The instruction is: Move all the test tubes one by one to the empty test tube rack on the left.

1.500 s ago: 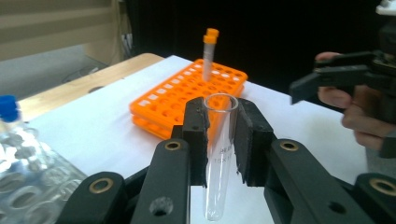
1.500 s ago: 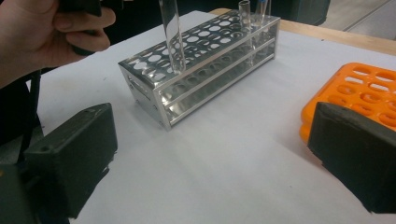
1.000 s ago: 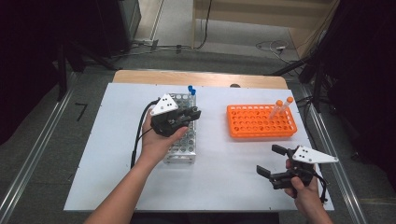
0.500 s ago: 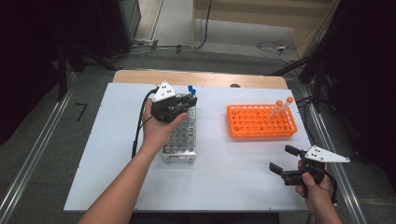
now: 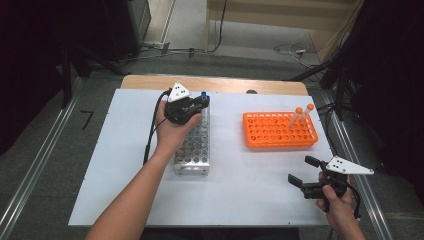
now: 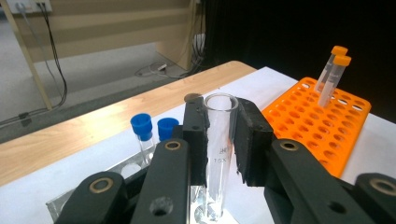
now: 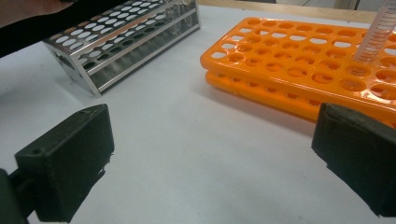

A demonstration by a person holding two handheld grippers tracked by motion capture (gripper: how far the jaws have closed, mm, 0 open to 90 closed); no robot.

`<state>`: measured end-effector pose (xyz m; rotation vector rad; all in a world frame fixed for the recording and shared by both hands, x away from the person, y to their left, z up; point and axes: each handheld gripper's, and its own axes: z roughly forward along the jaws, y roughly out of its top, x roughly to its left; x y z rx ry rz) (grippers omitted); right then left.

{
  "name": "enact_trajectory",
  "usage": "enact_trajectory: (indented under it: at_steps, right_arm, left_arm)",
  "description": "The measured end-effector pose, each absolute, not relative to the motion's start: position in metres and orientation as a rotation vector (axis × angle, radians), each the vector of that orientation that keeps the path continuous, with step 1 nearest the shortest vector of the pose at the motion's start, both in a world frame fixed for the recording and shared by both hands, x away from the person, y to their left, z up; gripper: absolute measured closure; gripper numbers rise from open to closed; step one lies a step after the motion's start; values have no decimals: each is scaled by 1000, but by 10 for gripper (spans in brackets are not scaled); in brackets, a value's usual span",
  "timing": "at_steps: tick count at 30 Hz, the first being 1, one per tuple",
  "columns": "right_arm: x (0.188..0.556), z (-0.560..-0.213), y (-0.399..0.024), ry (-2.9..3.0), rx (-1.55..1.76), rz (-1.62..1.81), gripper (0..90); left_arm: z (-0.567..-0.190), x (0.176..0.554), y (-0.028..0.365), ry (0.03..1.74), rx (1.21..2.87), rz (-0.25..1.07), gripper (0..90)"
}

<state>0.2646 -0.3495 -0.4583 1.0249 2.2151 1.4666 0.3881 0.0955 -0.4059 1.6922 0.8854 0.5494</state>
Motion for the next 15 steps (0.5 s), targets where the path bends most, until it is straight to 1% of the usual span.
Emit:
enact_trajectory:
  at_steps: [15]
  right_arm:
    - [264,-458,-350,2208,1029,1464,0]
  left_arm:
    - [-419,390,86,923,1770,572,759]
